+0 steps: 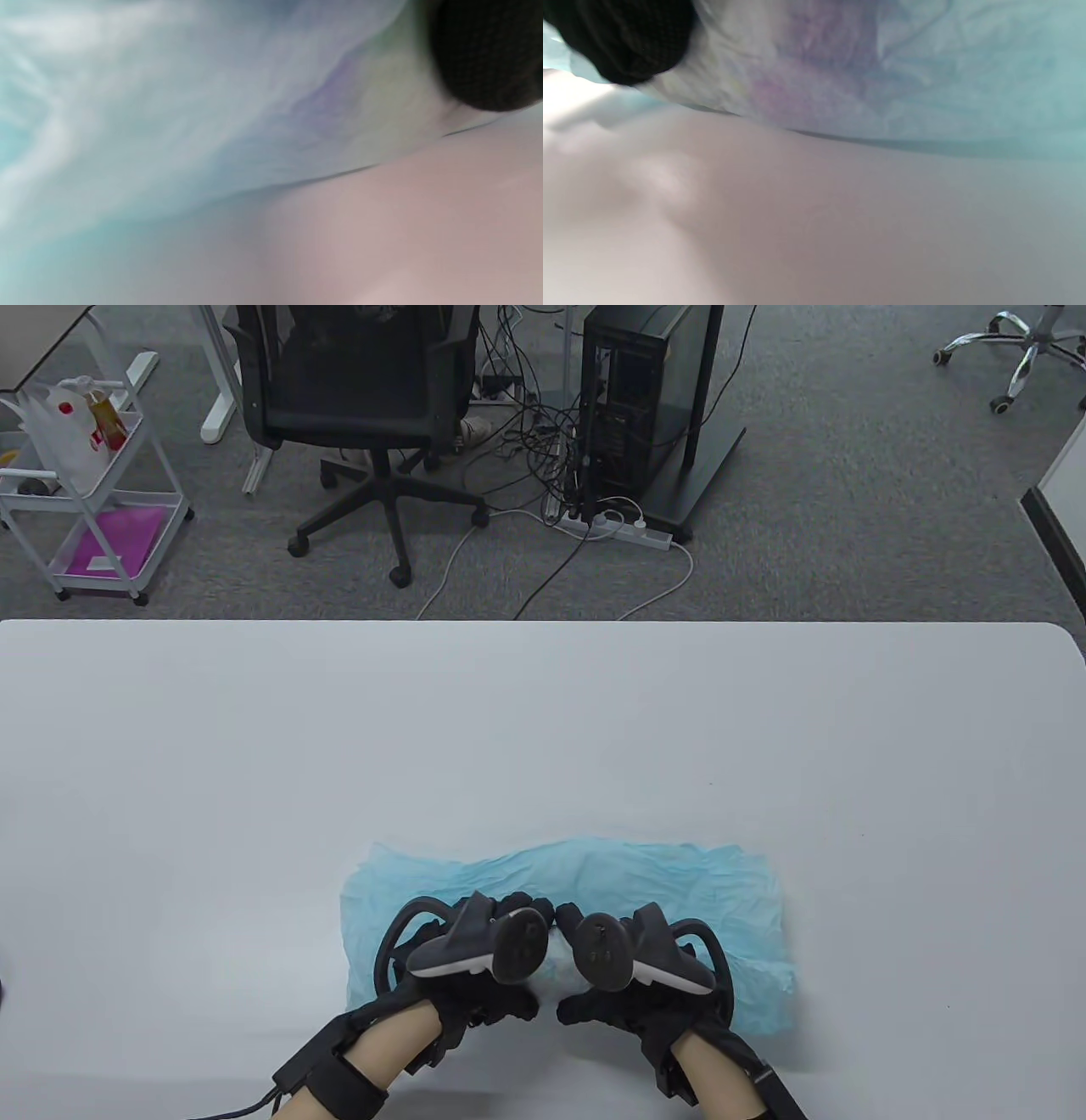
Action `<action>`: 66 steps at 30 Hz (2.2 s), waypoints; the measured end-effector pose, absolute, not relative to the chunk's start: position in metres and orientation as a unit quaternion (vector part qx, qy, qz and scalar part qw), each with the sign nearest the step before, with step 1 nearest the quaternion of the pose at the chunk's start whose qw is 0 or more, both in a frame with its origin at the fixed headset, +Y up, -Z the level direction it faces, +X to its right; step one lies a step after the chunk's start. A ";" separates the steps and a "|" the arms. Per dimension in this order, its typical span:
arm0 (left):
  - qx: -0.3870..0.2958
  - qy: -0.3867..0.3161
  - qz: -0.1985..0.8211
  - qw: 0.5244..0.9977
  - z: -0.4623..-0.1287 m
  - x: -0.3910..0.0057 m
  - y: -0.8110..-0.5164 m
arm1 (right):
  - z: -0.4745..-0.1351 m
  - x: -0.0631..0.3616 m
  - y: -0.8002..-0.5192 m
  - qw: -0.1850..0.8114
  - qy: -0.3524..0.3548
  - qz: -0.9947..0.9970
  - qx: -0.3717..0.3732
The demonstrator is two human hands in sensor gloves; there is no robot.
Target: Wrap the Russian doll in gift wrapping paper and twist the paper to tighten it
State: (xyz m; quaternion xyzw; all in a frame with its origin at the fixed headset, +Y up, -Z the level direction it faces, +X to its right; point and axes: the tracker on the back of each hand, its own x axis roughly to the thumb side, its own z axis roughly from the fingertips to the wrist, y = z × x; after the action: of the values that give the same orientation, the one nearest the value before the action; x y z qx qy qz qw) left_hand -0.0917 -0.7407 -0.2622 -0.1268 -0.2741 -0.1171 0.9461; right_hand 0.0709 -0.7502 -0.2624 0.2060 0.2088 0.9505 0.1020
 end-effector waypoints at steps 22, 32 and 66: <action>-0.272 -0.264 0.069 0.923 -0.285 -0.116 -0.755 | -0.254 0.068 -0.747 0.039 0.166 0.961 0.220; -0.202 -0.299 -0.137 0.923 -0.259 -0.083 -0.740 | -0.268 0.085 -0.758 0.198 0.268 0.915 0.227; -0.124 -0.273 -0.068 0.952 -0.270 -0.095 -0.752 | -0.270 0.087 -0.754 0.162 0.243 0.936 0.195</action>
State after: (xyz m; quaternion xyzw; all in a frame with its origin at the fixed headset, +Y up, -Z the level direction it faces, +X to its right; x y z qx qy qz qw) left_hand -0.0952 -0.7519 -0.2696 -0.1236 -0.2732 -0.0681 0.9515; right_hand 0.0866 -0.7537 -0.2702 0.1945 0.2432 0.9364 0.1618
